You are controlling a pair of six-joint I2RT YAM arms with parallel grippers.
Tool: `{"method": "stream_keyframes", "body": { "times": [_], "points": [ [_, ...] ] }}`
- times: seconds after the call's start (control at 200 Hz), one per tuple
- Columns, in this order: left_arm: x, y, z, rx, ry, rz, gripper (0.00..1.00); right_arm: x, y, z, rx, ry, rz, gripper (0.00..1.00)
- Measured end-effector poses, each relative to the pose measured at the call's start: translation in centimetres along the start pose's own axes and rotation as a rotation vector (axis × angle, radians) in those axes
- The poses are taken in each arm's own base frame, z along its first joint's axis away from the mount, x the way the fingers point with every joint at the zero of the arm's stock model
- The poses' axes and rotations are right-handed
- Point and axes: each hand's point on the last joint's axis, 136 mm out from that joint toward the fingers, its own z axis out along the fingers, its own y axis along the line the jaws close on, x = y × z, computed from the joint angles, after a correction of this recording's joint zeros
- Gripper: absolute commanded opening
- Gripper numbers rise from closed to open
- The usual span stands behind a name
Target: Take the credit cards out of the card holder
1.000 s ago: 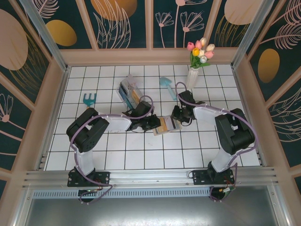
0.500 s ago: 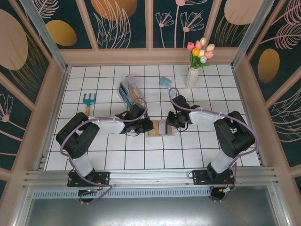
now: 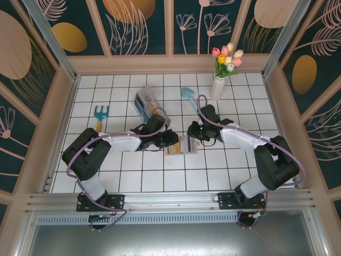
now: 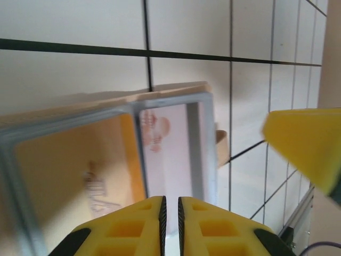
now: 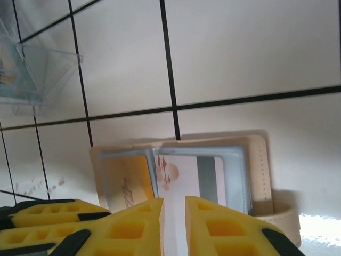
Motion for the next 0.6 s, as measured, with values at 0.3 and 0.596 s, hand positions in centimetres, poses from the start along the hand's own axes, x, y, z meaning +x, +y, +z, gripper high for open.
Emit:
{"method": "stream_keyframes", "body": {
  "times": [0.3, 0.596],
  "points": [
    [0.7, -0.5, 1.4, 0.011, 0.028, -0.031, 0.1, 2.0, -2.3, 2.4, 0.05, 0.1, 0.034, 0.17],
    [0.5, 0.6, 2.7, -0.04, 0.041, -0.054, 0.11, 2.5, -3.4, 2.8, 0.085, 0.106, 0.044, 0.17]
  ]
}}
